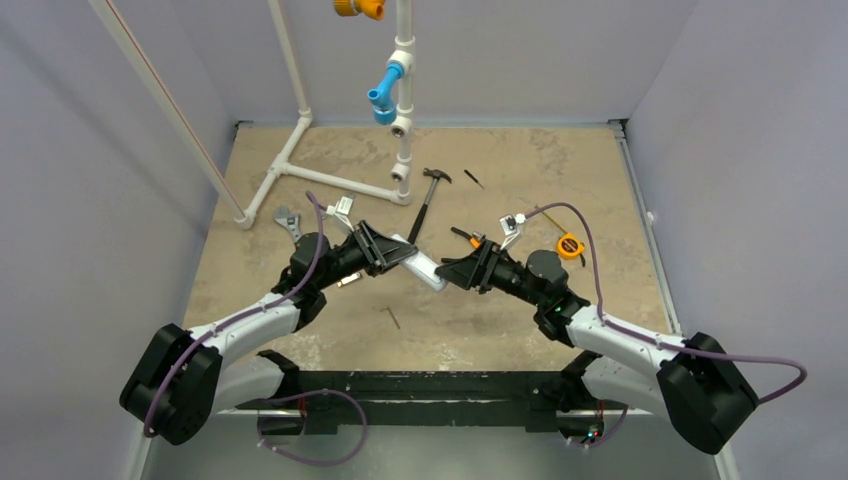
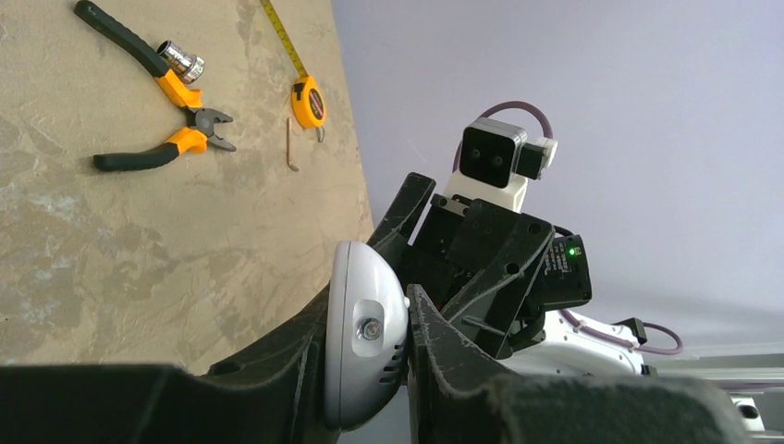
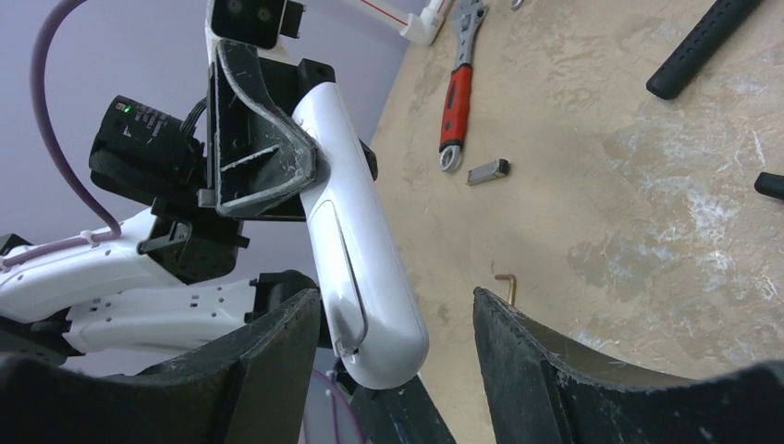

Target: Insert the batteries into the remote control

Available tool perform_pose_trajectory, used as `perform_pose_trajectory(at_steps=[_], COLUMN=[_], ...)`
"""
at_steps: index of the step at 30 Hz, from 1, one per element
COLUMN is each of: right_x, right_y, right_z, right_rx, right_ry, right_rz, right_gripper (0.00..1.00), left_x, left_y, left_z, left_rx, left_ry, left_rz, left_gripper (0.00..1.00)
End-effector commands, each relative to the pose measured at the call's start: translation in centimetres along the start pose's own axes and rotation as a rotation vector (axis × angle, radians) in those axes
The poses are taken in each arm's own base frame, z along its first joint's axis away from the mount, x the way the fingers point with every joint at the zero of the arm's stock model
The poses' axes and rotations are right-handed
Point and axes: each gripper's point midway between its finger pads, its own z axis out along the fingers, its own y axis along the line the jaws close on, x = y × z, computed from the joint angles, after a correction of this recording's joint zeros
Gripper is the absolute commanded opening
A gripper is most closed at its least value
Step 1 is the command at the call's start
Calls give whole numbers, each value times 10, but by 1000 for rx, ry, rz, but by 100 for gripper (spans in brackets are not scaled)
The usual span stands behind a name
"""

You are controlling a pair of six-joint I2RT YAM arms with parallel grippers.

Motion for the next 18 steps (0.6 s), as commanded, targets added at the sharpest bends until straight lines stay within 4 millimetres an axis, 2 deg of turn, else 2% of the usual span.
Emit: perform_pose_trajectory(at_steps=[1,11,18], right_x=[-14,-13,-11], right_y=[26,25,22], right_z=[4,7,9], right_rx=[-87,-86,-76], right_ry=[-26,-17,-4], right_rz=[-27,-22,-18], right_gripper=[60,56,49], left_x=[-8,-7,-8], left_y=[-24,-23,-23], left_z=[-2,0,0], left_rx=[84,81,81], left_ry=[-22,-13,-11], left_rz=[37,35,35], left_gripper=[0,0,0])
